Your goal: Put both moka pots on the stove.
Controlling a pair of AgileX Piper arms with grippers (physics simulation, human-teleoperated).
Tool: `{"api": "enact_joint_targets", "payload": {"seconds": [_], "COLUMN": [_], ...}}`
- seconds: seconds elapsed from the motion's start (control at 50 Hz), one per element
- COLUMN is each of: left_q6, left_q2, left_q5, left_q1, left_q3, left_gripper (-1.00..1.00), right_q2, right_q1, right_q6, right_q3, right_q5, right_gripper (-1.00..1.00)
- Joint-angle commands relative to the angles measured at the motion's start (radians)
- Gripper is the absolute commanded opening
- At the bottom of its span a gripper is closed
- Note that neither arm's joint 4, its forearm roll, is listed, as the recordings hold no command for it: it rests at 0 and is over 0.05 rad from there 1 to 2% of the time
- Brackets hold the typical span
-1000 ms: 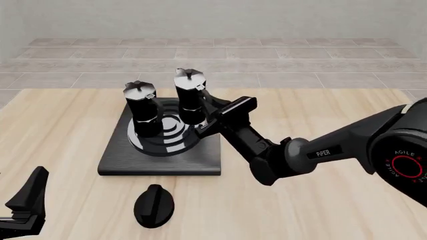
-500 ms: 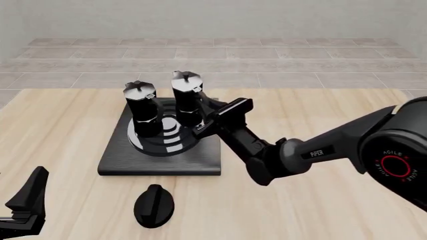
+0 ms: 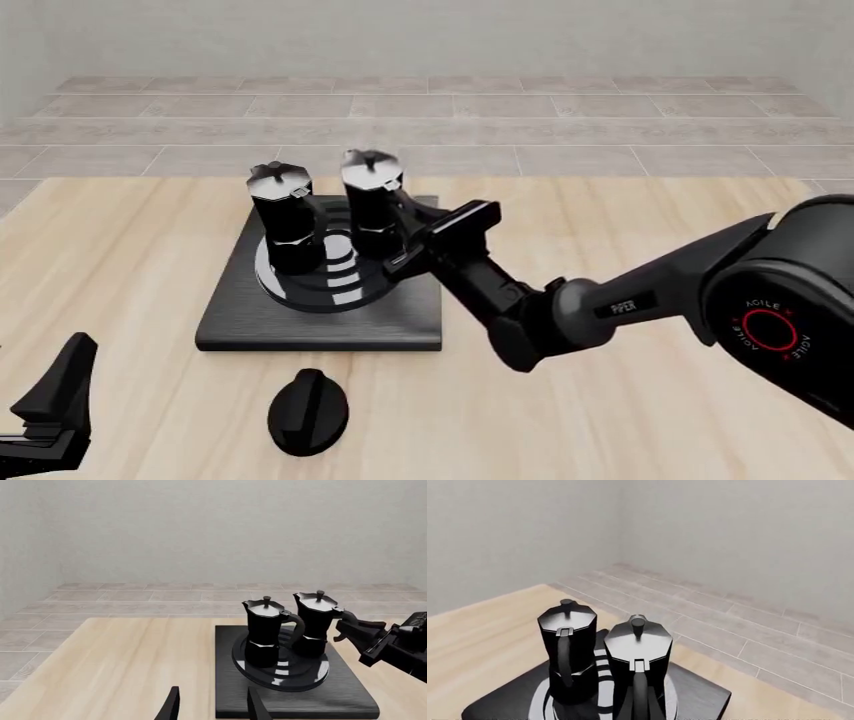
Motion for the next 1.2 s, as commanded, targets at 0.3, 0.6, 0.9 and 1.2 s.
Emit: {"api": "enact_joint_targets", "payload": {"seconds": [0.3,0.6,0.9,1.2], "left_q6": [0.0,0.0,-0.001,0.0], "left_q2": [0.0,0.0,0.0,0.0], "left_q5": [0.0,0.0,0.0,0.0], "left_q1": [0.0,0.0,0.0,0.0], "left_q3": [0.0,0.0,0.0,0.0], "left_gripper": [1.0,1.0,1.0,1.0], "right_q2": [-0.018,-0.006,-0.011,-0.046], "right_q1": [0.024,0.017,-0.007,-0.017], "right_q6": [0.002,-0.009,-0.006,-0.004], "right_q3": [-0.017,-0.039,-0.04,0.015], "right_q5": [0.002,0.033,0.053,0.053], "right_gripper": [-1.0,1.0,1.0,1.0]}}
